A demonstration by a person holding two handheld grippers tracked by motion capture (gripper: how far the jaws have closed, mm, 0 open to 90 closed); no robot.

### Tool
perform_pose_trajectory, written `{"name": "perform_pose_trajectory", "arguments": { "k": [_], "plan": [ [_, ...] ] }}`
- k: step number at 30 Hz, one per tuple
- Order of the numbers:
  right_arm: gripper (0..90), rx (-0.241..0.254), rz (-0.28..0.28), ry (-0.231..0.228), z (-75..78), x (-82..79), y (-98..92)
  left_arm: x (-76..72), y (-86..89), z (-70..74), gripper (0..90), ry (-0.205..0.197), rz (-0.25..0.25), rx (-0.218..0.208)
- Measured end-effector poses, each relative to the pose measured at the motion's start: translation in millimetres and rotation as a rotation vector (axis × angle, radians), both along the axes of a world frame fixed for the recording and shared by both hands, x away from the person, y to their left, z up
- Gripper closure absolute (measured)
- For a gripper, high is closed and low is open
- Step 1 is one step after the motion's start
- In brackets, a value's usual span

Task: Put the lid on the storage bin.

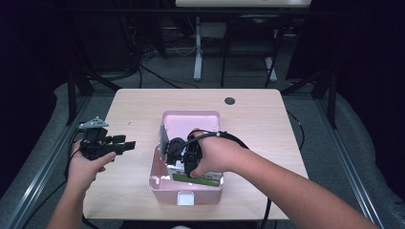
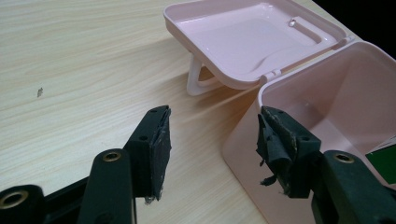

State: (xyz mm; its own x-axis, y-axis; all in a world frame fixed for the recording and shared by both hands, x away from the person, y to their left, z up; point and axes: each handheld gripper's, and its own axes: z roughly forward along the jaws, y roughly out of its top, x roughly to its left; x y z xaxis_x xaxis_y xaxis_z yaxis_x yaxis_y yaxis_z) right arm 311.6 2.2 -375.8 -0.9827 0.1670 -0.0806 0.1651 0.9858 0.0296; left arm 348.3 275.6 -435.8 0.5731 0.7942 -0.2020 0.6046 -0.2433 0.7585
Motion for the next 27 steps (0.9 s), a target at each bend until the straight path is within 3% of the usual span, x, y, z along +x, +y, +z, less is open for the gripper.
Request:
{"name": "perform_pose_trajectory", "arguments": {
  "k": [27],
  "plan": [
    [61.4,0.003,0.020,0.010,-14.3,-1.2,0.2,-0.1,-2.2,-0.6,44.2,0.001,-0.012,0.002]
  ]
}}
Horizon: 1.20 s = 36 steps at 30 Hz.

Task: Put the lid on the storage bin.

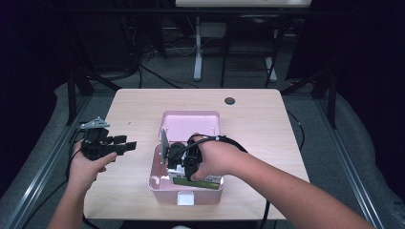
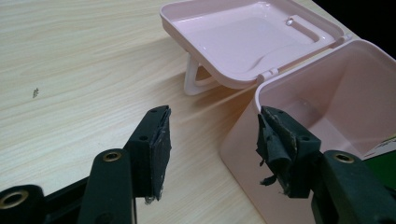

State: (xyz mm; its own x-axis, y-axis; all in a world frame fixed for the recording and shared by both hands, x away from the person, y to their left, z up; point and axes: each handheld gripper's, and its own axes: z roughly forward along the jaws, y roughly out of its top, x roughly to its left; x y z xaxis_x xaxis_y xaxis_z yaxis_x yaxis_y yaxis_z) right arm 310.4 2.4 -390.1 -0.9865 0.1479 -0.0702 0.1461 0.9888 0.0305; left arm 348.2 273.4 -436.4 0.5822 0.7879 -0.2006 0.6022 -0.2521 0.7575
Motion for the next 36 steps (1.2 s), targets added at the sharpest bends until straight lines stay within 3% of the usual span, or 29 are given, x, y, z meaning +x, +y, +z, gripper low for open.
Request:
{"name": "perform_pose_trajectory", "arguments": {
  "k": [36],
  "plan": [
    [61.4,-0.018,0.014,0.016,-19.3,-0.1,-1.4,0.4,0.6,-0.6,45.4,0.001,0.000,0.000]
  ]
}}
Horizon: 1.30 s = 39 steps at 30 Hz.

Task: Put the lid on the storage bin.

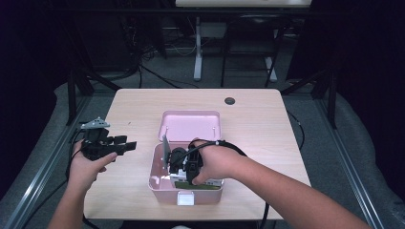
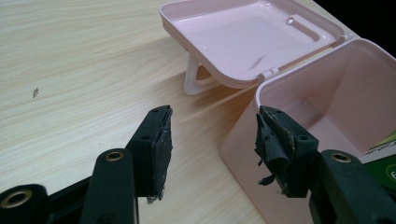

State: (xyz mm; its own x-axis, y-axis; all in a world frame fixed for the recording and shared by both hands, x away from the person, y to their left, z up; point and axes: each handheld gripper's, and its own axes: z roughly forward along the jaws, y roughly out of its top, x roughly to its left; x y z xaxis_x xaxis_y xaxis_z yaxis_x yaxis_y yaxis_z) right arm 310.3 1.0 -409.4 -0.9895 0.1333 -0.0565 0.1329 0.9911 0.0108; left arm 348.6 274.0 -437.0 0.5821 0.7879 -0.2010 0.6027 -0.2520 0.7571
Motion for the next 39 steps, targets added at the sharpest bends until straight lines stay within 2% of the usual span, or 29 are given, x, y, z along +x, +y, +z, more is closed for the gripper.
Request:
{"name": "perform_pose_trajectory", "arguments": {
  "k": [25,32,35,39],
  "plan": [
    [61.3,0.009,0.015,0.007,-11.3,2.1,0.1,1.2,-1.3,-3.0,45.5,0.004,0.001,0.006],
    [61.3,0.006,0.017,0.021,-18.6,4.5,-2.1,1.6,-5.2,-5.0,45.7,0.009,-0.007,0.012],
    [61.3,-0.014,0.020,0.020,-25.6,7.0,-3.4,1.9,-7.7,-6.1,46.2,0.011,-0.018,0.014],
    [61.3,-0.012,0.013,0.036,-32.4,9.3,-4.7,2.1,-10.7,-7.5,47.7,0.019,-0.032,0.013]
  ]
}}
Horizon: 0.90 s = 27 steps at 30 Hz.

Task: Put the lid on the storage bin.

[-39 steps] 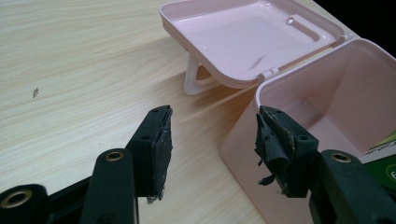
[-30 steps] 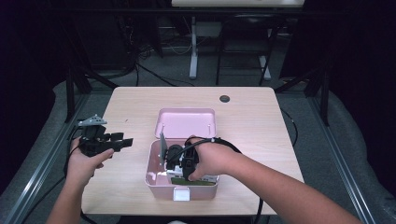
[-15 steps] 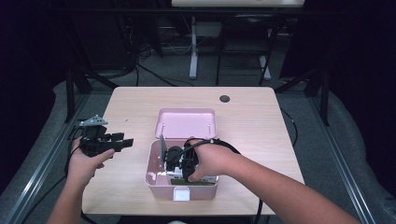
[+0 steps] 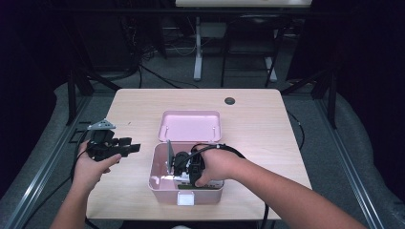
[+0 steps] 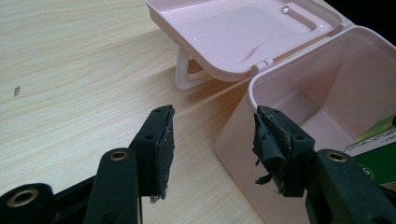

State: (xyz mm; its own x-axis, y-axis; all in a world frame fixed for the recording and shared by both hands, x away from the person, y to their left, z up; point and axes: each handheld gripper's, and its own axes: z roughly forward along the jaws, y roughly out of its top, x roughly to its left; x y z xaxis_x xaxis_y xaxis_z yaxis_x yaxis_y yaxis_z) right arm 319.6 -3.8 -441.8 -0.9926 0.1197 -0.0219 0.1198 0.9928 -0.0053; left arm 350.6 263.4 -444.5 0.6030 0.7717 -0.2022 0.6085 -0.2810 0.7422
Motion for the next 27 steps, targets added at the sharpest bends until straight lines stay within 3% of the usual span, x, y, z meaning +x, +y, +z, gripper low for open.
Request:
{"name": "perform_pose_trajectory", "arguments": {
  "k": [27],
  "plan": [
    [61.3,0.000,0.013,0.016,-19.0,0.5,0.9,-0.6,1.3,1.1,48.1,-0.008,0.006,-0.004]
  ]
}}
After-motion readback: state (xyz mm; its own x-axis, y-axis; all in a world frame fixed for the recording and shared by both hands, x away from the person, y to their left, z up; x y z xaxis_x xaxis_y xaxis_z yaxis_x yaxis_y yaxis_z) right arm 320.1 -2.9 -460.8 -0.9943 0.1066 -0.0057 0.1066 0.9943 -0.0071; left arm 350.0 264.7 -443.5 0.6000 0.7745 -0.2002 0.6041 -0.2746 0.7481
